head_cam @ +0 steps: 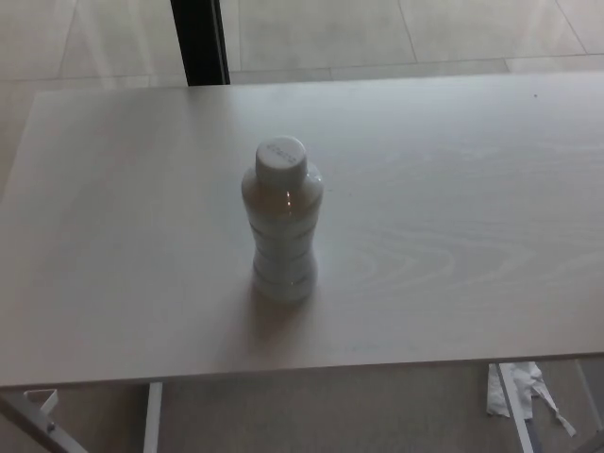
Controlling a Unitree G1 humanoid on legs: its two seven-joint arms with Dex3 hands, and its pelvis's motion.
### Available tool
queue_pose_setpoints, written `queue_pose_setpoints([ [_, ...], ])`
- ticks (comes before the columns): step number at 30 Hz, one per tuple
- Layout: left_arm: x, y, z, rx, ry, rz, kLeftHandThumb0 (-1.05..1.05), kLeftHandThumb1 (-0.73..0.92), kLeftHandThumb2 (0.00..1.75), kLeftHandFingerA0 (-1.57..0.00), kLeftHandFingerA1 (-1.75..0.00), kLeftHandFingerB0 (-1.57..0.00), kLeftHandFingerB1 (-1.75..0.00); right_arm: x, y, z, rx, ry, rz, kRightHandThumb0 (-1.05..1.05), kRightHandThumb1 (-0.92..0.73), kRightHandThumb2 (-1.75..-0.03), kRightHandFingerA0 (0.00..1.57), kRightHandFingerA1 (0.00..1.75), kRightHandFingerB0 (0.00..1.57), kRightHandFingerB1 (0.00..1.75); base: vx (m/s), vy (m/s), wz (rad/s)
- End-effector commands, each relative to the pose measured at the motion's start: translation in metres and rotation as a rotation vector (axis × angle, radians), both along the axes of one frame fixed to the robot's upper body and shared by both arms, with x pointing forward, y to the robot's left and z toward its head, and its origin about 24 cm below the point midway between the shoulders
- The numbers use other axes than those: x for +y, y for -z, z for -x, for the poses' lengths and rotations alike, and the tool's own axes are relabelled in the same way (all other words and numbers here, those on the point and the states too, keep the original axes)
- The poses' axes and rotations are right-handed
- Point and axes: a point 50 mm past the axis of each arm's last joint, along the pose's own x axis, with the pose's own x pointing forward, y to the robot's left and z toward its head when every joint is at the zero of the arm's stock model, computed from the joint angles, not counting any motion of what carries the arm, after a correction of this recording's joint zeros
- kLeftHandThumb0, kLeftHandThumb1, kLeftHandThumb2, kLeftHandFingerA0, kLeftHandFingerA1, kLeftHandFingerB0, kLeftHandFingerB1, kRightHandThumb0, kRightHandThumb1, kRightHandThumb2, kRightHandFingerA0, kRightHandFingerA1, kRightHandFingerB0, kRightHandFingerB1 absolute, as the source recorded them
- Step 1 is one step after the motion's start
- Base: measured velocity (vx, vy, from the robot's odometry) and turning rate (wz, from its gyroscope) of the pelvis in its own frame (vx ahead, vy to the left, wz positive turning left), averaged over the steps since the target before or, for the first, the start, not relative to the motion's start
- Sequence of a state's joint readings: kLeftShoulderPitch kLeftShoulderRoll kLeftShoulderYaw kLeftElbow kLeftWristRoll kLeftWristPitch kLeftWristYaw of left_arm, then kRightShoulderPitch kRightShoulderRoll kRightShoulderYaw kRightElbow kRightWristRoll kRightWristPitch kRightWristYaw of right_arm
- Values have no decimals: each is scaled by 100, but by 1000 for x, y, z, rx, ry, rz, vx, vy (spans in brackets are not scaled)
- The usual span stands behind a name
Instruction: Pick up a bottle and hand it
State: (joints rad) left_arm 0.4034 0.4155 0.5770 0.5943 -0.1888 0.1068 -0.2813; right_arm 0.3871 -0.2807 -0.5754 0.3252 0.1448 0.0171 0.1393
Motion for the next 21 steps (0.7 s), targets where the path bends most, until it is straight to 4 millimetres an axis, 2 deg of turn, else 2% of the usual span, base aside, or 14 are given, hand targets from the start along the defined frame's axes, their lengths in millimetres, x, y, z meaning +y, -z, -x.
queue_pose_setpoints([
  [1, 17, -40, -17, -151, 58, 127, -83, 53, 57, -27, -78, -29, -48, -11, -29, 1, -195, 56, -90, -77, -60, -60, 101, 150, 23, 62, 0, 0, 0],
  [3, 19, -50, -31, -195, 75, 111, -80, 52, 56, -14, -81, -16, -52, -11, -29, 0, -201, 55, -99, -76, -60, -60, 100, 152, 23, 61, 0, 0, 0],
  [5, 18, -54, -36, -210, 77, 116, -80, 52, 56, -14, -81, -16, -52, -12, -28, 0, -198, 57, -98, -76, -60, -60, 100, 152, 23, 61, 0, 0, 0],
  [6, 17, -62, -44, -205, 114, 81, -86, 53, 57, -8, -91, -14, -55, -12, -27, 0, -200, 51, -99, -76, -59, -60, 103, 154, 23, 61, 0, 0, 0],
  [7, 9, -80, -71, -239, 199, 27, -90, 39, 71, -39, -76, -16, -56, -10, -28, -1, -197, 60, -107, -79, -58, -60, 106, 152, 25, 62, 0, 0, 0],
  [8, 3, -87, -81, -245, 254, -6, -93, 41, 73, -58, -74, -15, -57, -10, -27, -1, -192, 60, -106, -79, -58, -60, 110, 160, 25, 62, 0, 0, 0],
  [9, -2, -92, -92, -248, 291, -32, -87, 40, 84, -53, -69, -13, -53, -10, -28, -1, -191, 59, -105, -82, -44, -84, 116, 140, 24, 62, 0, 0, 0],
  [10, -7, -96, -99, -254, 317, -43, -93, 40, 73, -30, -77, -19, -54, -10, -28, -2, -193, 58, -104, -81, -44, -84, 118, 141, 23, 62, 0, 0, 0],
  [12, -20, -105, -116, -268, 399, -87, -97, 41, 73, -34, -73, -19, -54, -10, -28, -3, -192, 51, -92, -80, -45, -84, 116, 139, 23, 62, 0, 0, 0],
  [13, -32, -113, -134, -306, 463, -93, -91, 52, 57, -27, -68, -21, -45, -9, -29, -3, -195, 47, -97, -79, -59, -61, 107, 158, 24, 62, 0, 0, 0],
  [16, -47, -125, -156, -357, 535, -117, -91, 53, 57, -20, -64, -20, -39, -9, -30, -4, -204, 47, -100, -79, -59, -59, 107, 162, 24, 62, 0, 0, 0],
  [19, -72, -142, -190, -411, 632, -149, -86, 55, 58, -12, -49, -14, -30, -9, -30, -5, -187, 36, -89, -81, -60, -61, 105, 161, 22, 64, 0, 0, 0],
  [20, -81, -148, -199, -425, 679, -174, -40, 18, 87, -3, -54, 0, -50, -10, -30, -5, -193, 36, -95, -79, -60, -59, 107, 162, 23, 63, 0, 0, 0],
  [21, -82, -148, -200, -425, 683, -175, -40, 18, 87, -3, -54, 0, -50, -10, -31, -5, -194, 37, -94, -79, -60, -59, 107, 162, 23, 63, 0, 0, 0],
])
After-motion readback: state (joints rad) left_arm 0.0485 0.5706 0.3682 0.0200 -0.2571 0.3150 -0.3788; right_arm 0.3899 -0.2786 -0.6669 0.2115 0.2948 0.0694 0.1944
